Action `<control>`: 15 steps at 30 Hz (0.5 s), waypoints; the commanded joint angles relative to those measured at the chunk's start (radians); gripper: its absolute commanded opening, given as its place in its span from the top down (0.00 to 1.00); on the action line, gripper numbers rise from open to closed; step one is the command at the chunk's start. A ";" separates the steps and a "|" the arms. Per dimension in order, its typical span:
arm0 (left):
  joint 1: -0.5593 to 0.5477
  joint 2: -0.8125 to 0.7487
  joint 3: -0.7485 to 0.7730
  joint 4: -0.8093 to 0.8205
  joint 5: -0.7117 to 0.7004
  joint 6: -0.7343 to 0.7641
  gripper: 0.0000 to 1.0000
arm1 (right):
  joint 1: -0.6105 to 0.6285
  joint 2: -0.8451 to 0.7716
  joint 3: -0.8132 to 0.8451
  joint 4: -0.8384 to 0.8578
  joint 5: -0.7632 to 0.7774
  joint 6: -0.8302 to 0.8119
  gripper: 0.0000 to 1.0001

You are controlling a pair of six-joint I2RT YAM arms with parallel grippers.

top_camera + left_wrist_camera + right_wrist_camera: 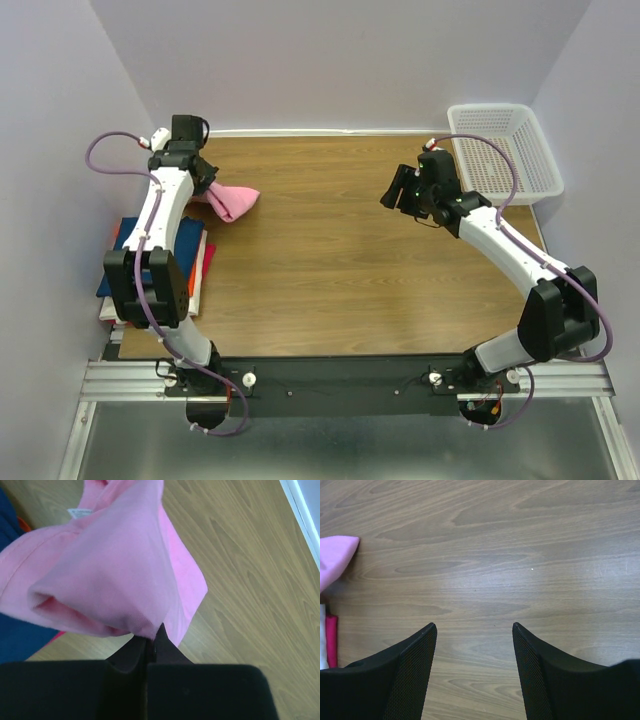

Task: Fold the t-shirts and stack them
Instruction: Neatly place the folded tshirt to the corner

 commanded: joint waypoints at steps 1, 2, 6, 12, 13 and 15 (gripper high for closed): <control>0.048 -0.011 0.068 -0.037 -0.033 0.077 1.00 | -0.001 -0.022 -0.017 -0.022 -0.021 0.009 0.31; 0.055 -0.010 0.080 -0.042 -0.036 0.083 1.00 | 0.001 -0.022 -0.017 -0.022 -0.021 0.009 0.31; 0.088 -0.011 0.133 -0.071 -0.046 0.119 1.00 | 0.001 -0.020 -0.014 -0.023 -0.021 0.009 0.31; 0.131 -0.036 0.182 -0.073 -0.053 0.182 1.00 | 0.001 -0.011 -0.005 -0.025 -0.021 0.012 0.31; 0.137 -0.037 0.192 -0.076 -0.052 0.188 1.00 | 0.001 -0.009 -0.003 -0.025 -0.047 0.012 0.31; 0.154 -0.045 0.202 -0.082 -0.047 0.205 1.00 | 0.001 -0.008 0.001 -0.025 -0.048 0.015 0.31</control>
